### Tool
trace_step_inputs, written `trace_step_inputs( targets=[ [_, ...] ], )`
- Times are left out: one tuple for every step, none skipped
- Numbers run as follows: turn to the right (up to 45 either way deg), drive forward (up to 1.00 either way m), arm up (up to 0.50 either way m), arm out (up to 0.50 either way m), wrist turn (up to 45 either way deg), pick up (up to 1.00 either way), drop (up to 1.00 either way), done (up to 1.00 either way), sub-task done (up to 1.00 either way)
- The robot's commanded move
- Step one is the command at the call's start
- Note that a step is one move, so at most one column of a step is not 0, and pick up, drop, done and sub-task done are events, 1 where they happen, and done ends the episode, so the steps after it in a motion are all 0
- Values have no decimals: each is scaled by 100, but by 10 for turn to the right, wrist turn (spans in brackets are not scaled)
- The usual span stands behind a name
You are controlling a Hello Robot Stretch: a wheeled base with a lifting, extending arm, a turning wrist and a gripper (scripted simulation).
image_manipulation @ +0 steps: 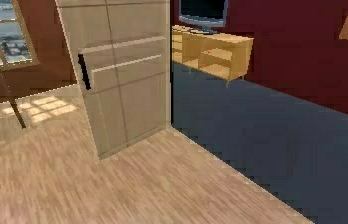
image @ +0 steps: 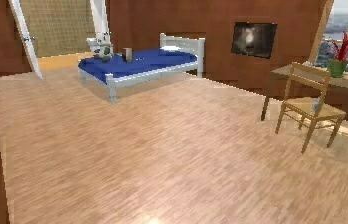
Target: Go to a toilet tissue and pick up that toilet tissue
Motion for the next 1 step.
trace_step_inputs(
  targets=[
    [-90, 0, 0, 0, 0, 0, 0, 0, 0]
  ],
)
